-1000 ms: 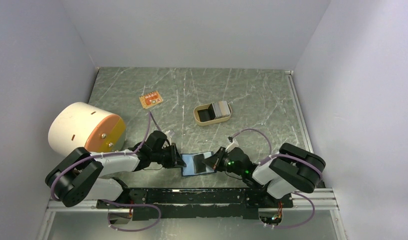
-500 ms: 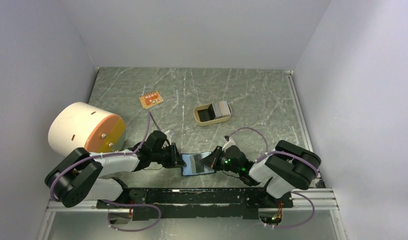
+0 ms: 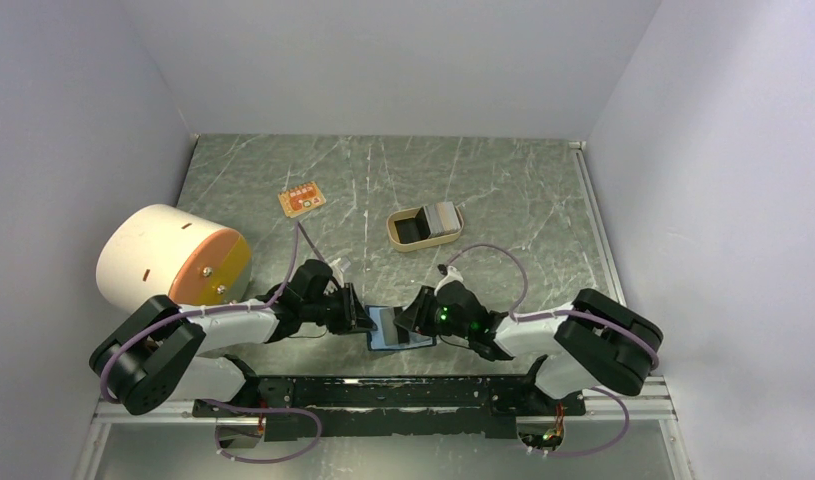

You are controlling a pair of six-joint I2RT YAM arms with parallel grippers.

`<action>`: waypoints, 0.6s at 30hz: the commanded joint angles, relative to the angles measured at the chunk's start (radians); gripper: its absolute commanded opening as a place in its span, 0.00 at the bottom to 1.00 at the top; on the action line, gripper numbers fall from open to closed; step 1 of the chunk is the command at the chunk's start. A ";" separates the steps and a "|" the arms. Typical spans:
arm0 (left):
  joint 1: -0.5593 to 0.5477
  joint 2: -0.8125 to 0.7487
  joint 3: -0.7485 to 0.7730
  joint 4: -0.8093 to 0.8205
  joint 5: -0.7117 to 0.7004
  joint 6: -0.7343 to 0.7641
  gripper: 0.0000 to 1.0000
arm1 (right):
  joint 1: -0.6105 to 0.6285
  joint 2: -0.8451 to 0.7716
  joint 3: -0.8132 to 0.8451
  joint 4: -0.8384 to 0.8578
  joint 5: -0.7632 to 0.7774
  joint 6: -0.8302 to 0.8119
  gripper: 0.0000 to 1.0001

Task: Put the credit cards into the card holder
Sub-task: Insert the credit card into the card holder.

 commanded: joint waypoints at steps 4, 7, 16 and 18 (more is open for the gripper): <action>0.001 -0.012 -0.010 0.076 0.051 -0.020 0.29 | 0.007 -0.023 -0.061 -0.055 0.005 -0.033 0.31; 0.001 -0.021 -0.024 0.115 0.061 -0.035 0.30 | 0.007 0.009 -0.058 0.015 -0.050 -0.023 0.28; 0.001 0.001 -0.047 0.167 0.072 -0.058 0.27 | 0.007 0.019 -0.055 0.011 -0.066 -0.029 0.45; 0.001 0.002 -0.046 0.165 0.068 -0.057 0.27 | 0.007 -0.013 -0.044 -0.062 -0.036 -0.051 0.45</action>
